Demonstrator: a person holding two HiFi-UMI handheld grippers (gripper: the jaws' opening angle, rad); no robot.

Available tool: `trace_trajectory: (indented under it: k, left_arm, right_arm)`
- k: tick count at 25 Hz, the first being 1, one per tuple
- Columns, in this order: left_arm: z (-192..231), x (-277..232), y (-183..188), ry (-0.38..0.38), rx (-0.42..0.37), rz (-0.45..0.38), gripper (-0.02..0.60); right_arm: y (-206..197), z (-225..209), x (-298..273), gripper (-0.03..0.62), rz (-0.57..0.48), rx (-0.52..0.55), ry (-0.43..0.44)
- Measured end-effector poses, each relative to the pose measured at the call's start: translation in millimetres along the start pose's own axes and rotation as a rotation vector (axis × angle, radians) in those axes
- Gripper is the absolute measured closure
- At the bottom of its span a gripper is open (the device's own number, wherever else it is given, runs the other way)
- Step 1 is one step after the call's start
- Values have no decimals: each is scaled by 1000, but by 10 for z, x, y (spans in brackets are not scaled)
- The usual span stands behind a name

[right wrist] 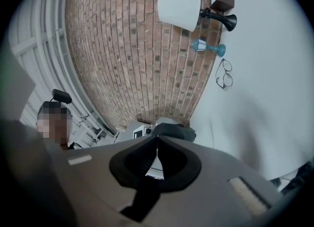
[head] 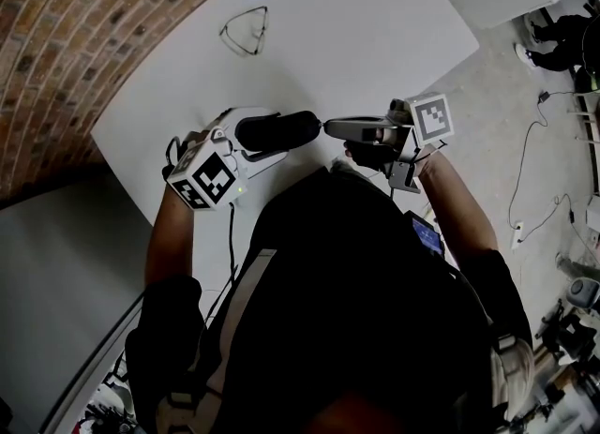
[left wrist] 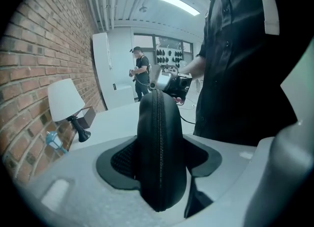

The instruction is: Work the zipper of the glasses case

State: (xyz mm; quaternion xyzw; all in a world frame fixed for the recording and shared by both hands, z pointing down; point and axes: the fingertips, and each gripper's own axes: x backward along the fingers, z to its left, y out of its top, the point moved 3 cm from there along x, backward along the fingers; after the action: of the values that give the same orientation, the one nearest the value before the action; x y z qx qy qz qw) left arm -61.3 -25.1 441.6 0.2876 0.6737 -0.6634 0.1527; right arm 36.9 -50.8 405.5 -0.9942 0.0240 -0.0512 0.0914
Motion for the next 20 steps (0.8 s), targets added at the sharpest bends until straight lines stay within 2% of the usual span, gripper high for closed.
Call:
trace_trajectory:
  k: [6, 11, 14, 20]
  left_arm:
    - [22, -25, -43, 15, 3, 6, 318]
    - [85, -102, -186, 45, 12, 47, 318]
    - [115, -125, -224, 62, 58, 3, 318]
    - [124, -53, -117, 108, 95, -103, 319]
  right_arm:
    - [30, -13, -7, 586, 2, 32, -24]
    - [73, -161, -5, 588, -8, 115, -151]
    - [114, -212, 0, 588, -24, 141, -191]
    - [176, -88, -30, 589, -8, 175, -187]
